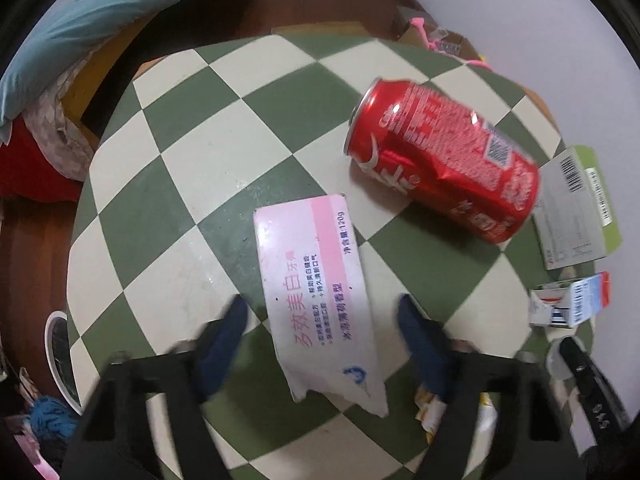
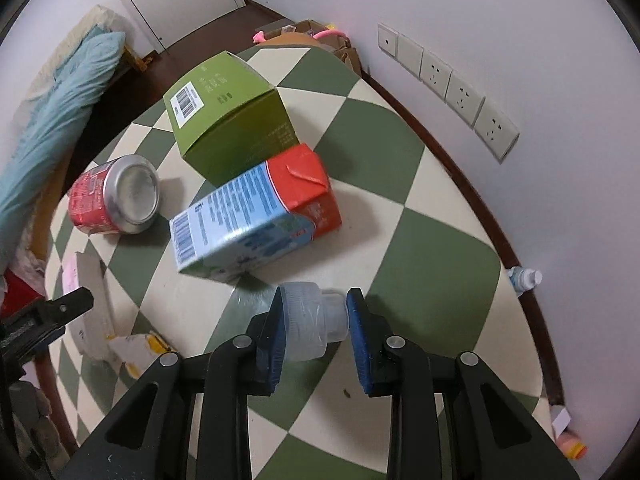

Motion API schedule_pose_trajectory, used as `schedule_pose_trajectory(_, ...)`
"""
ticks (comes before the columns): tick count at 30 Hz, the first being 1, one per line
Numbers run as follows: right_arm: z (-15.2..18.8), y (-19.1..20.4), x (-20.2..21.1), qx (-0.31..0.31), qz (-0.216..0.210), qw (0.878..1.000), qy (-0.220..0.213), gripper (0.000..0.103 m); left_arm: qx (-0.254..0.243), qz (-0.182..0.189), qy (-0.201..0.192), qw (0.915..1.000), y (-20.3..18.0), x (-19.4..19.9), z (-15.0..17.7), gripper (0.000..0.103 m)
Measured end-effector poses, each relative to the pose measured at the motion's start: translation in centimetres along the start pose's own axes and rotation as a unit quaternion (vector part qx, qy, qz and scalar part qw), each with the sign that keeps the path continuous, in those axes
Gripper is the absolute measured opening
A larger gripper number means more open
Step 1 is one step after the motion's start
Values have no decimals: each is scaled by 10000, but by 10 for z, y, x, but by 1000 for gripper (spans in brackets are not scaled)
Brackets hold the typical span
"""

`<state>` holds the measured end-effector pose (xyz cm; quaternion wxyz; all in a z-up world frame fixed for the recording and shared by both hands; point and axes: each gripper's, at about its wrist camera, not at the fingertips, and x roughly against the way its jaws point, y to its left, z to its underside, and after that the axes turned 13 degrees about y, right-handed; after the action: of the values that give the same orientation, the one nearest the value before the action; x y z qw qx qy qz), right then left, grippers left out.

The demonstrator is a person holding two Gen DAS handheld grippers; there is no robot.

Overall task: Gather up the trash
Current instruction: 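Grasp the pink toothpaste box with the left tool while the right tool grasps the clear plastic cup, then carry the toothpaste box and cup over the bin and release them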

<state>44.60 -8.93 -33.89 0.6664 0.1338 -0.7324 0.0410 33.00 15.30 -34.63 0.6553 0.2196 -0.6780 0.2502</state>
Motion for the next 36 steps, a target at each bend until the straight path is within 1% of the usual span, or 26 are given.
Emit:
schedule_pose_trajectory(1, -1, 1, 0, 13, 23, 10000, 3, 30, 3, -33, 2, 10000, 1, -2, 1, 46)
schedule_pose_trajectory(2, -1, 1, 0, 18, 35, 10000, 5, 30, 3, 42, -74, 10000, 3, 0, 3, 45)
schedule_pose_trajectory(4, -2, 2, 1, 59, 50, 10000, 3, 30, -81, -4, -184, 9998, 5, 4, 5, 45)
schedule_pose_trajectory(10, 8, 15, 12, 314, 36, 9995, -84, 29, -206, 11, -494, 9986, 11, 28, 24, 45)
schedule_pose_trajectory(17, 34, 33, 52, 590, -164, 9973, -418, 29, -417, -170, -1131, 9926, 27, 77, 60, 44)
schedule_pose_trajectory(19, 43, 43, 68, 714, -241, 9957, -532, 29, -422, -154, -1287, 9907, 35, 92, 69, 44)
schedule_pose_trajectory(23, 58, 63, 98, 952, -449, 9918, -719, 29, -310, 36, -1590, 9868, 66, 133, 93, 44)
schedule_pose_trajectory(24, 63, 72, 108, 1034, -527, 9902, -773, 29, -270, 64, -1632, 9862, 69, 137, 94, 44)
schedule_pose_trajectory(27, 77, 96, 130, 1252, -711, 9855, -898, 29, -115, 164, -1804, 9834, 100, 164, 113, 44)
schedule_pose_trajectory(32, 109, 148, 159, 1667, -1171, 9736, -1031, 29, 230, 115, -2055, 9783, 170, 198, 146, 44)
schedule_pose_trajectory(35, 134, 189, 167, 1954, -1485, 9643, -990, 29, 525, 85, -2081, 9767, 220, 207, 169, 44)
schedule_pose_trajectory(36, 146, 208, 168, 2097, -1629, 9598, -914, 29, 622, 85, -2074, 9762, 235, 208, 175, 44)
